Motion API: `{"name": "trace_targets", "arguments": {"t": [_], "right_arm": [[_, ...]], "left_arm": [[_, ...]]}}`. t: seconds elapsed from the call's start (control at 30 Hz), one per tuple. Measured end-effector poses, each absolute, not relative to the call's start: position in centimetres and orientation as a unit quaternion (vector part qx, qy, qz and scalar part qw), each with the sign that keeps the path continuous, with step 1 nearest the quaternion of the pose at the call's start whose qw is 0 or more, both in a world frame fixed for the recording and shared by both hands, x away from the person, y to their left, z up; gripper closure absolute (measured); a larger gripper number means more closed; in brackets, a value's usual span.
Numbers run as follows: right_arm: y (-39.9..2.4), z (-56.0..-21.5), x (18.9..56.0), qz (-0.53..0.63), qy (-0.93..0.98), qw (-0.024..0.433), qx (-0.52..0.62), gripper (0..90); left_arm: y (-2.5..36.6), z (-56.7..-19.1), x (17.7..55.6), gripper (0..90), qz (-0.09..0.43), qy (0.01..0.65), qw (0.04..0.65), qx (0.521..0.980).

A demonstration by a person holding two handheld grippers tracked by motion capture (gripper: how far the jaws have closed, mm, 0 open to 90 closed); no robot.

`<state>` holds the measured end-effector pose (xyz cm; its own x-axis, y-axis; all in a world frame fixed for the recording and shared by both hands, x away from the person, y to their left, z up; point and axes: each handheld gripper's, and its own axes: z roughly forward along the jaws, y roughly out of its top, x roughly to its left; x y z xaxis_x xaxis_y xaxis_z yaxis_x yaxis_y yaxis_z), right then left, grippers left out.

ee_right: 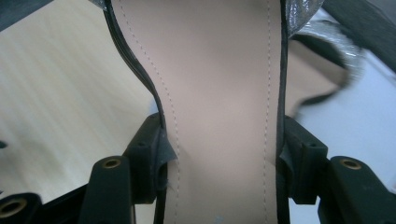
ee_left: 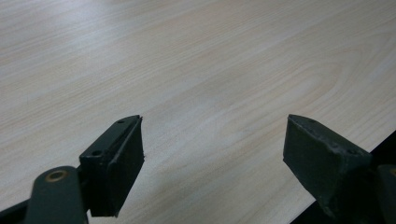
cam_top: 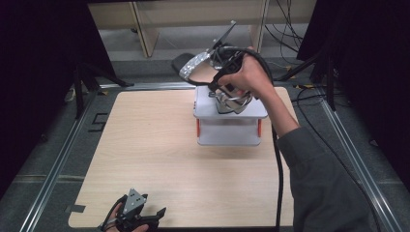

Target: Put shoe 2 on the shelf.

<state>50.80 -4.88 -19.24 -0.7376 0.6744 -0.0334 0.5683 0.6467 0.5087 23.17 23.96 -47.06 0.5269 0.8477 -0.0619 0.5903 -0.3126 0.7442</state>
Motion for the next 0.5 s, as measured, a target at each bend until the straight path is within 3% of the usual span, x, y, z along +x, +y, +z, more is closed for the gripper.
{"name": "trace_targets", "arguments": {"t": [0.27, 0.5], "right_arm": [[-10.3, -18.5, 54.7, 0.223, 0.853, 0.137, 0.452, 42.4], [-13.0, -20.4, 57.3, 0.198, 0.816, 0.121, 0.529, 42.4]], "left_arm": [[23.9, -47.1, 23.2, 20.0, 0.175, 0.448, 0.364, 0.798], [23.6, -47.1, 23.1, 20.0, 0.172, 0.454, 0.376, 0.789]]}}
